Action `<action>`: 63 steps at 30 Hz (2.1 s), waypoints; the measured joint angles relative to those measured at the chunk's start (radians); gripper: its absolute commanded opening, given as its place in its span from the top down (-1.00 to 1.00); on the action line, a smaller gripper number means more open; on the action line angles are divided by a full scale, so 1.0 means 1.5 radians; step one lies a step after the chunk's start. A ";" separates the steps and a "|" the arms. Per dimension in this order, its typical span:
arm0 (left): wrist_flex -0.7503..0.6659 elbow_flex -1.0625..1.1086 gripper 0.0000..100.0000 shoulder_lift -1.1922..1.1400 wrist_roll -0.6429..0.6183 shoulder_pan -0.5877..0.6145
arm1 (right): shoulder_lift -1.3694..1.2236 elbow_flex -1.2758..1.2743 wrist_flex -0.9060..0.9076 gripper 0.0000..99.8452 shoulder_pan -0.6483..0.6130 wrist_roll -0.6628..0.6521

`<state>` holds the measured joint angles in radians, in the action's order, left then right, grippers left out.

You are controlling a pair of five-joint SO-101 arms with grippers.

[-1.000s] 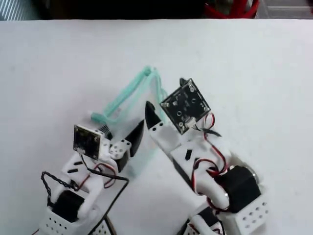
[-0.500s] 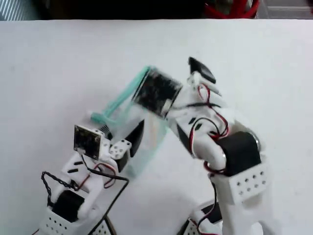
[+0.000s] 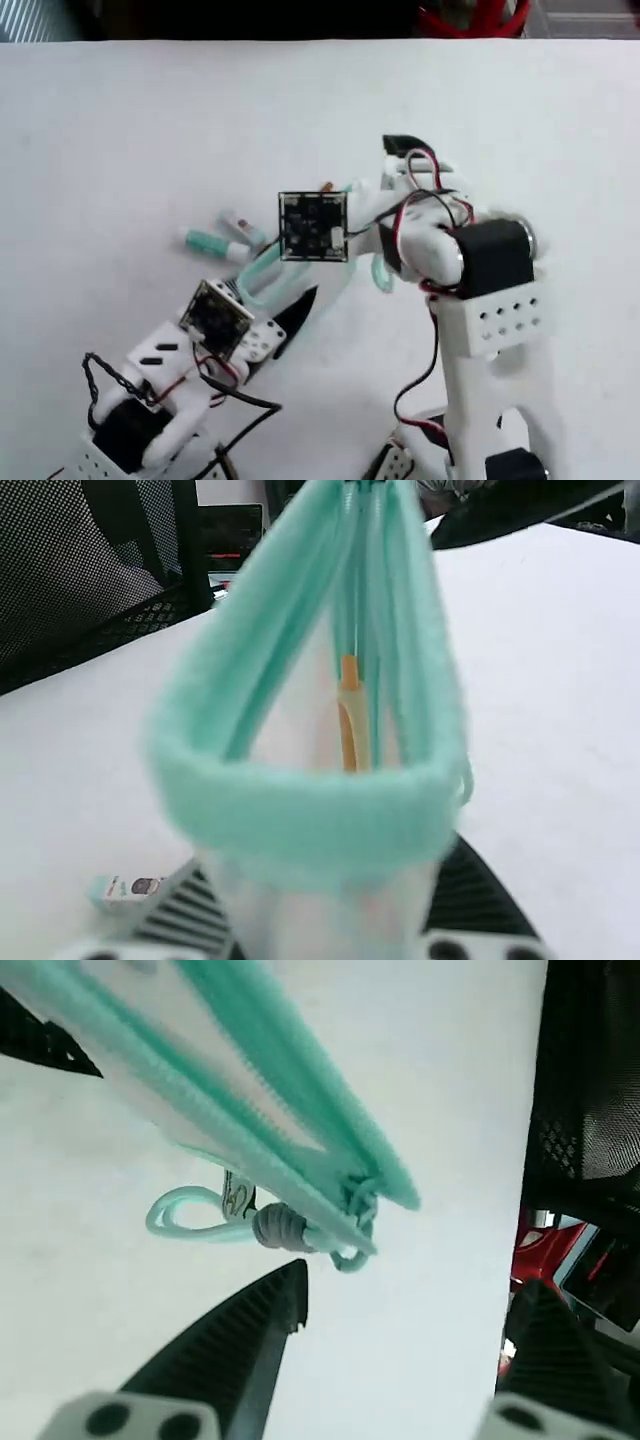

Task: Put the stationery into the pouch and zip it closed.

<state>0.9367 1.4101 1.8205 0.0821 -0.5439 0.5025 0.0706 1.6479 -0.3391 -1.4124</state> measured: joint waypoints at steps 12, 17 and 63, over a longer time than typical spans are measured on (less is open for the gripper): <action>0.000 0.000 0.66 0.000 0.029 0.000 | -0.107 0.087 0.024 0.38 -0.007 -0.095; 0.000 0.000 0.66 0.000 0.029 0.000 | -0.169 0.167 0.043 0.38 -0.046 -0.086; -0.026 -0.014 0.57 0.007 0.034 0.056 | -0.064 -0.031 -0.107 0.96 -0.123 0.235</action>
<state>0.8984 1.3886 1.8313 0.1327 -0.4595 0.4058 0.0245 1.4868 -0.5232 -1.0595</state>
